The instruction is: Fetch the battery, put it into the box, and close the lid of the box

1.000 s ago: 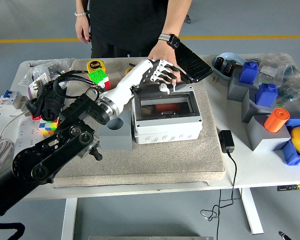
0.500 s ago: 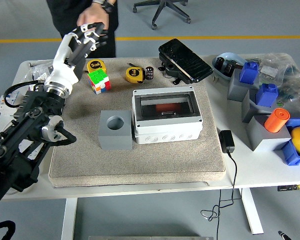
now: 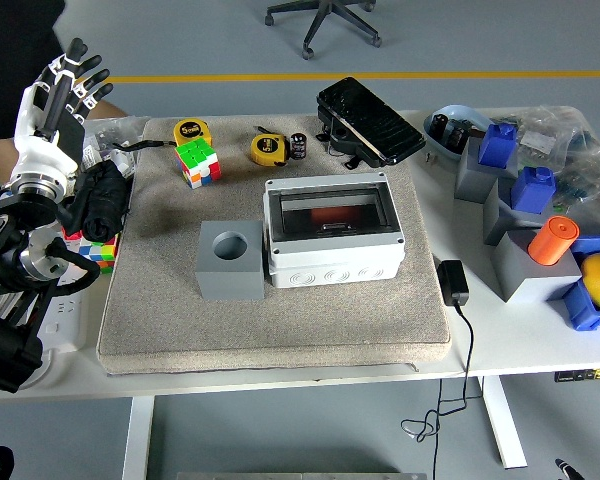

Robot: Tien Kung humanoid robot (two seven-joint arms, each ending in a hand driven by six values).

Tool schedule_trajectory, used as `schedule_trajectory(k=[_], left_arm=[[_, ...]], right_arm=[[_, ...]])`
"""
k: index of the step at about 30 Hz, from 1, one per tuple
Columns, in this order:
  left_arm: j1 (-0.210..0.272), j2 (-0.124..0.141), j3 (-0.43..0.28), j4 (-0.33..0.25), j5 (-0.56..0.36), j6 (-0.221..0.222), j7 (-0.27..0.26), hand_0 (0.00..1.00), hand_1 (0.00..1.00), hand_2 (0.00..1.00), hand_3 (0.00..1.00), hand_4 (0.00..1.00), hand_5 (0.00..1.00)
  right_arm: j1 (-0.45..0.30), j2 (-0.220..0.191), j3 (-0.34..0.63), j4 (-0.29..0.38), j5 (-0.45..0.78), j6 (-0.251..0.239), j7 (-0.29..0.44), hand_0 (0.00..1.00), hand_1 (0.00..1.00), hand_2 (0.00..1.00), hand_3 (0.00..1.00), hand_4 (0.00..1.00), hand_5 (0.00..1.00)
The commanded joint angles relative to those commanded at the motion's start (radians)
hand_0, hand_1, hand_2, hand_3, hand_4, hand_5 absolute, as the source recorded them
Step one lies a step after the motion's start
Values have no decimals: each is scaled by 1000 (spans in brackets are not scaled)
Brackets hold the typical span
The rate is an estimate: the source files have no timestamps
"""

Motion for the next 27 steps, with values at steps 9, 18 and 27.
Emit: schedule_trajectory(k=[9, 18, 27], left_arm=[[17, 34, -20, -3, 27, -22, 28, 550, 603, 583, 614, 955, 473], [26, 57, -2, -1, 30, -36, 48, 495, 578, 569, 612, 953, 466], [30, 64, -9, 2, 40, -50, 70, 489, 566, 565, 611, 950, 465]], right_arm=[[8, -2, 3, 0, -6, 7, -5, 673, 647, 662, 551, 873, 446], [2, 0, 13, -2, -6, 10, -5, 673, 647, 662, 551, 872, 449], [5, 2, 19, -1, -15, 11, -6, 673, 646, 663, 553, 873, 446]])
